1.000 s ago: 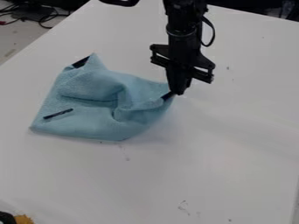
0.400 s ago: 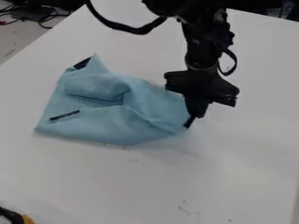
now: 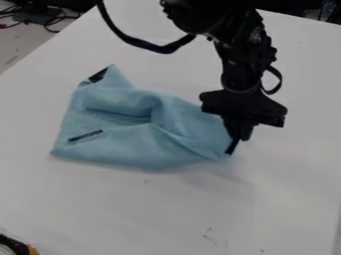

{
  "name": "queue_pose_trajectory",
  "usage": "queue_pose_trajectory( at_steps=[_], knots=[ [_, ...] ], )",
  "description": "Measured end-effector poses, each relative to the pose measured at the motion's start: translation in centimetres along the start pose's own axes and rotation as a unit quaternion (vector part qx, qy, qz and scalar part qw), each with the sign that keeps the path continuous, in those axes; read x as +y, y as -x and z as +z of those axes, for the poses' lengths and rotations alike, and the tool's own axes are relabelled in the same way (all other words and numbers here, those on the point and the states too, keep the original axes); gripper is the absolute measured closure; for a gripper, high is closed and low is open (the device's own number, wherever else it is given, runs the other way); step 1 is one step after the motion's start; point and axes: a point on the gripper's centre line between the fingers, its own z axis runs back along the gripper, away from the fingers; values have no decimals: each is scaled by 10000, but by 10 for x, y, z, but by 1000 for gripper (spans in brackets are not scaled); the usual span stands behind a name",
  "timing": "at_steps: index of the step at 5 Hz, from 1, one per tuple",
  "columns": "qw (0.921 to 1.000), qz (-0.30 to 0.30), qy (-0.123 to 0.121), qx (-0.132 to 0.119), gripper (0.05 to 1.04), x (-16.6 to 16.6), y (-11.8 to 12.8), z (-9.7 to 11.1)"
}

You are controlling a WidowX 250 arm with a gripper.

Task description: Unfold the cloth from left to right.

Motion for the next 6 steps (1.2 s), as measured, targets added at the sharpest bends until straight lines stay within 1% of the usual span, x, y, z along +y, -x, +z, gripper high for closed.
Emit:
queue_pose_trajectory(
  at_steps=[1,2,3,4,5,6],
  knots=[
    [9991,-157,357,182,578,1,-1,-2],
    [9981,-292,522,170,269,-1,-5,1],
    [9972,-415,546,280,77,-3,-7,-1],
    [9922,-1008,488,556,78,0,-21,7],
    [9801,-1774,152,873,83,15,-46,19],
    [9777,-1912,54,867,83,19,-57,22]
  ],
)
